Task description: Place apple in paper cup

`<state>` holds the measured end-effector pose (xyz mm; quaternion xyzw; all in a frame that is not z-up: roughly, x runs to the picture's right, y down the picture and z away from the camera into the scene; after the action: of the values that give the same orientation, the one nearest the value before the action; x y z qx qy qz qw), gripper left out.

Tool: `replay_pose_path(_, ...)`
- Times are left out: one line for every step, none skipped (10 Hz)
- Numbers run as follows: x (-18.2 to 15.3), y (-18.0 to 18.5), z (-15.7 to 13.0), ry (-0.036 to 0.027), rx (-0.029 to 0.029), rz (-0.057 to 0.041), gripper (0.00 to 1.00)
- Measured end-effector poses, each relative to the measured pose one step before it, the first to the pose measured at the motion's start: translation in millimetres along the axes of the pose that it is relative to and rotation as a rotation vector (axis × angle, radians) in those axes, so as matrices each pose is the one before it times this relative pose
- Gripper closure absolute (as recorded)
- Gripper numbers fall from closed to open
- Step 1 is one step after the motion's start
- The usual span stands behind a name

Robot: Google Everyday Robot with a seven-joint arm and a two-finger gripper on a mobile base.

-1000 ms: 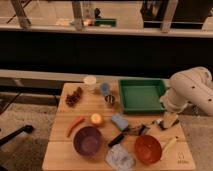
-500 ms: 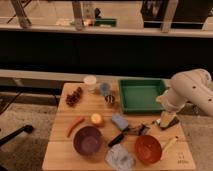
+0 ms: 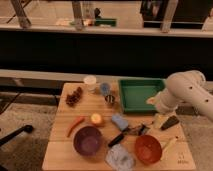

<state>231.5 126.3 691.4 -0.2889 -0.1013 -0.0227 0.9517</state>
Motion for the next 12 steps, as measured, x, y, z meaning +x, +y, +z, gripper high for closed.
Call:
replay_pose_path(-7.75, 4.06, 3.62, -0.00524, -0.01073, -0.02604, 0.2)
replay_pose_path(-7.29, 3.56, 4.01, -0.00549, -0.01028, -0.02607, 0.2)
replay_pose_path(-10.27, 2.83, 5.16, -0.01603, -0.00367, -0.03225, 0.2)
replay_pose_path(-6.97, 0.35, 2.82, -0.01252, 0.00014, -0.0161, 0.2)
replay_pose_path(-6.07, 0.19, 3.05, -0.01934, 0.0017, -0.01637, 0.2)
replay_pose_path(-6.51, 0.22, 2.49, -0.02009, 0.00496, -0.01217, 0.2)
replay_pose_path(-5.92, -0.76, 2.34, -0.01477, 0.00392, -0.00867, 0.2)
replay_pose_path(-6.39, -1.72, 3.13, -0.01364, 0.00221, -0.00836, 0.2)
replay_pose_path(-8.53, -3.33, 5.1, -0.01467, -0.00028, -0.01195, 0.2)
replay_pose_path(-4.99, -1.94, 3.24, -0.00702, -0.0017, -0.00616, 0.2)
replay_pose_path(-7.46, -2.13, 4.92, -0.00978, -0.00231, -0.01111, 0.2)
replay_pose_path(-5.11, -0.18, 4.15, -0.00491, -0.00286, -0.01153, 0.2)
